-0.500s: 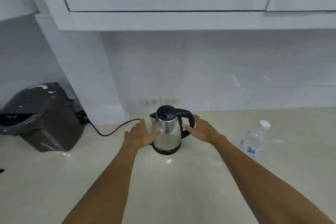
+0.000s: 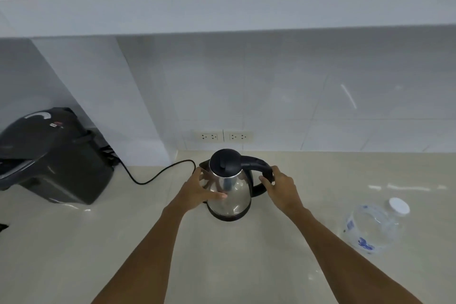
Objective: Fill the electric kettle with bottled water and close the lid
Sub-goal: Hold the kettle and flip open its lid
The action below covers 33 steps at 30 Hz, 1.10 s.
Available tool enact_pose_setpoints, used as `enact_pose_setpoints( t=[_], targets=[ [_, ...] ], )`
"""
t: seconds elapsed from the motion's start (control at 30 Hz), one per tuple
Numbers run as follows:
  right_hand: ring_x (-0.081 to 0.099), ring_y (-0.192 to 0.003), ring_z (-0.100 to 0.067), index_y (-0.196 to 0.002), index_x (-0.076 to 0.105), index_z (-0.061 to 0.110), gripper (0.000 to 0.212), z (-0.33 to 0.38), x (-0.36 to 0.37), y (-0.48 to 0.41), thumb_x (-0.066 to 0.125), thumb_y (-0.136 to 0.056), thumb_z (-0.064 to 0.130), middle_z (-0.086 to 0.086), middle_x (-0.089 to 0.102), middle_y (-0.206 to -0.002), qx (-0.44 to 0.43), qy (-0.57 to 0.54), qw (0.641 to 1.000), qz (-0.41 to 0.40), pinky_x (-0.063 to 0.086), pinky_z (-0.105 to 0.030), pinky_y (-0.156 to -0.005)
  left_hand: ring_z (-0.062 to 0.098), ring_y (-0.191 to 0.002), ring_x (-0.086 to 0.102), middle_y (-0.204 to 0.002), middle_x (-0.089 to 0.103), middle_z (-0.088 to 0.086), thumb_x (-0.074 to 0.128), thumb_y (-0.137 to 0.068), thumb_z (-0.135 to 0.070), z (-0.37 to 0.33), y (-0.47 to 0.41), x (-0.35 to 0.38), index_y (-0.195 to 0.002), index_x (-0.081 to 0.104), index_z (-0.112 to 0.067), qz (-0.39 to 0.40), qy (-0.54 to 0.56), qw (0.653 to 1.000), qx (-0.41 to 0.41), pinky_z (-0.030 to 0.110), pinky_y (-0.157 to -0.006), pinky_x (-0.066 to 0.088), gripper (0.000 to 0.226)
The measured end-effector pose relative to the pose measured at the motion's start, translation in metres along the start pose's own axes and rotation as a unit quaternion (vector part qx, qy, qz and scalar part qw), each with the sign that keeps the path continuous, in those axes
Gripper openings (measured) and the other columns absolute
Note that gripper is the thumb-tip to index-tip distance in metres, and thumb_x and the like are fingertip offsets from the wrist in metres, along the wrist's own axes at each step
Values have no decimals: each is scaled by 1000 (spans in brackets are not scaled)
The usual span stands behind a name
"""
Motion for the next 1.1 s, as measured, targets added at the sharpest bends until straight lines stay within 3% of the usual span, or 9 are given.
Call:
enact_pose_setpoints(
  t=[0.1,0.3,0.5,0.67,0.8,1.1],
  targets=[
    [62,-83,-21,-119,57,13,29,-2,1,-2,59,-99,33,-5,69,-96,2,2,1000,-6,46,-30,-71,9,-129,58,-129,66,-15,107,-42,-46,-3,3,0,-136,53,-41,-2,14,1000,7,45,-113,49,108],
    [63,-84,-23,-118,57,13,28,5,-8,2,59,-99,34,-5,68,-95,-11,8,1000,-19,47,-31,-72,13,-133,56,-132,64,-13,108,-36,-49,-13,9,-2,-140,50,-40,-1,26,1000,12,49,-112,51,119],
    [60,-80,-24,-115,57,11,29,22,-25,21,60,-98,34,-5,66,-90,-33,26,998,-51,45,-33,-70,14,-134,53,-134,62,-14,107,-42,-47,-21,31,-2,-142,48,-41,-4,26,999,33,55,-106,54,116],
    [64,-85,-28,-117,57,10,32,30,-30,57,59,-98,36,-9,68,-93,-39,40,996,-62,51,-38,-73,10,-133,53,-133,60,-19,105,-57,-35,-21,63,-3,-142,47,-42,-2,15,999,51,46,-103,52,103],
    [65,-85,-28,-117,57,10,32,30,-26,95,58,-99,37,-9,69,-92,-31,45,996,-66,52,-38,-74,11,-133,51,-131,58,-24,105,-56,-38,-9,93,1,-143,45,-42,12,15,998,52,49,-108,51,106],
    [64,-84,-27,-114,57,12,30,19,-1,173,59,-98,38,-4,67,-90,7,53,997,-64,51,-38,-74,11,-134,51,-135,58,-16,106,-49,-42,39,147,12,-145,44,-41,38,14,999,31,50,-111,50,114]
  ],
)
Point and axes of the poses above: each hand's wrist, its own y-axis away from the middle knuckle, its own x-axis out of the palm, z = x × y, the point moved 10 cm from there along -y, towards the middle knuckle
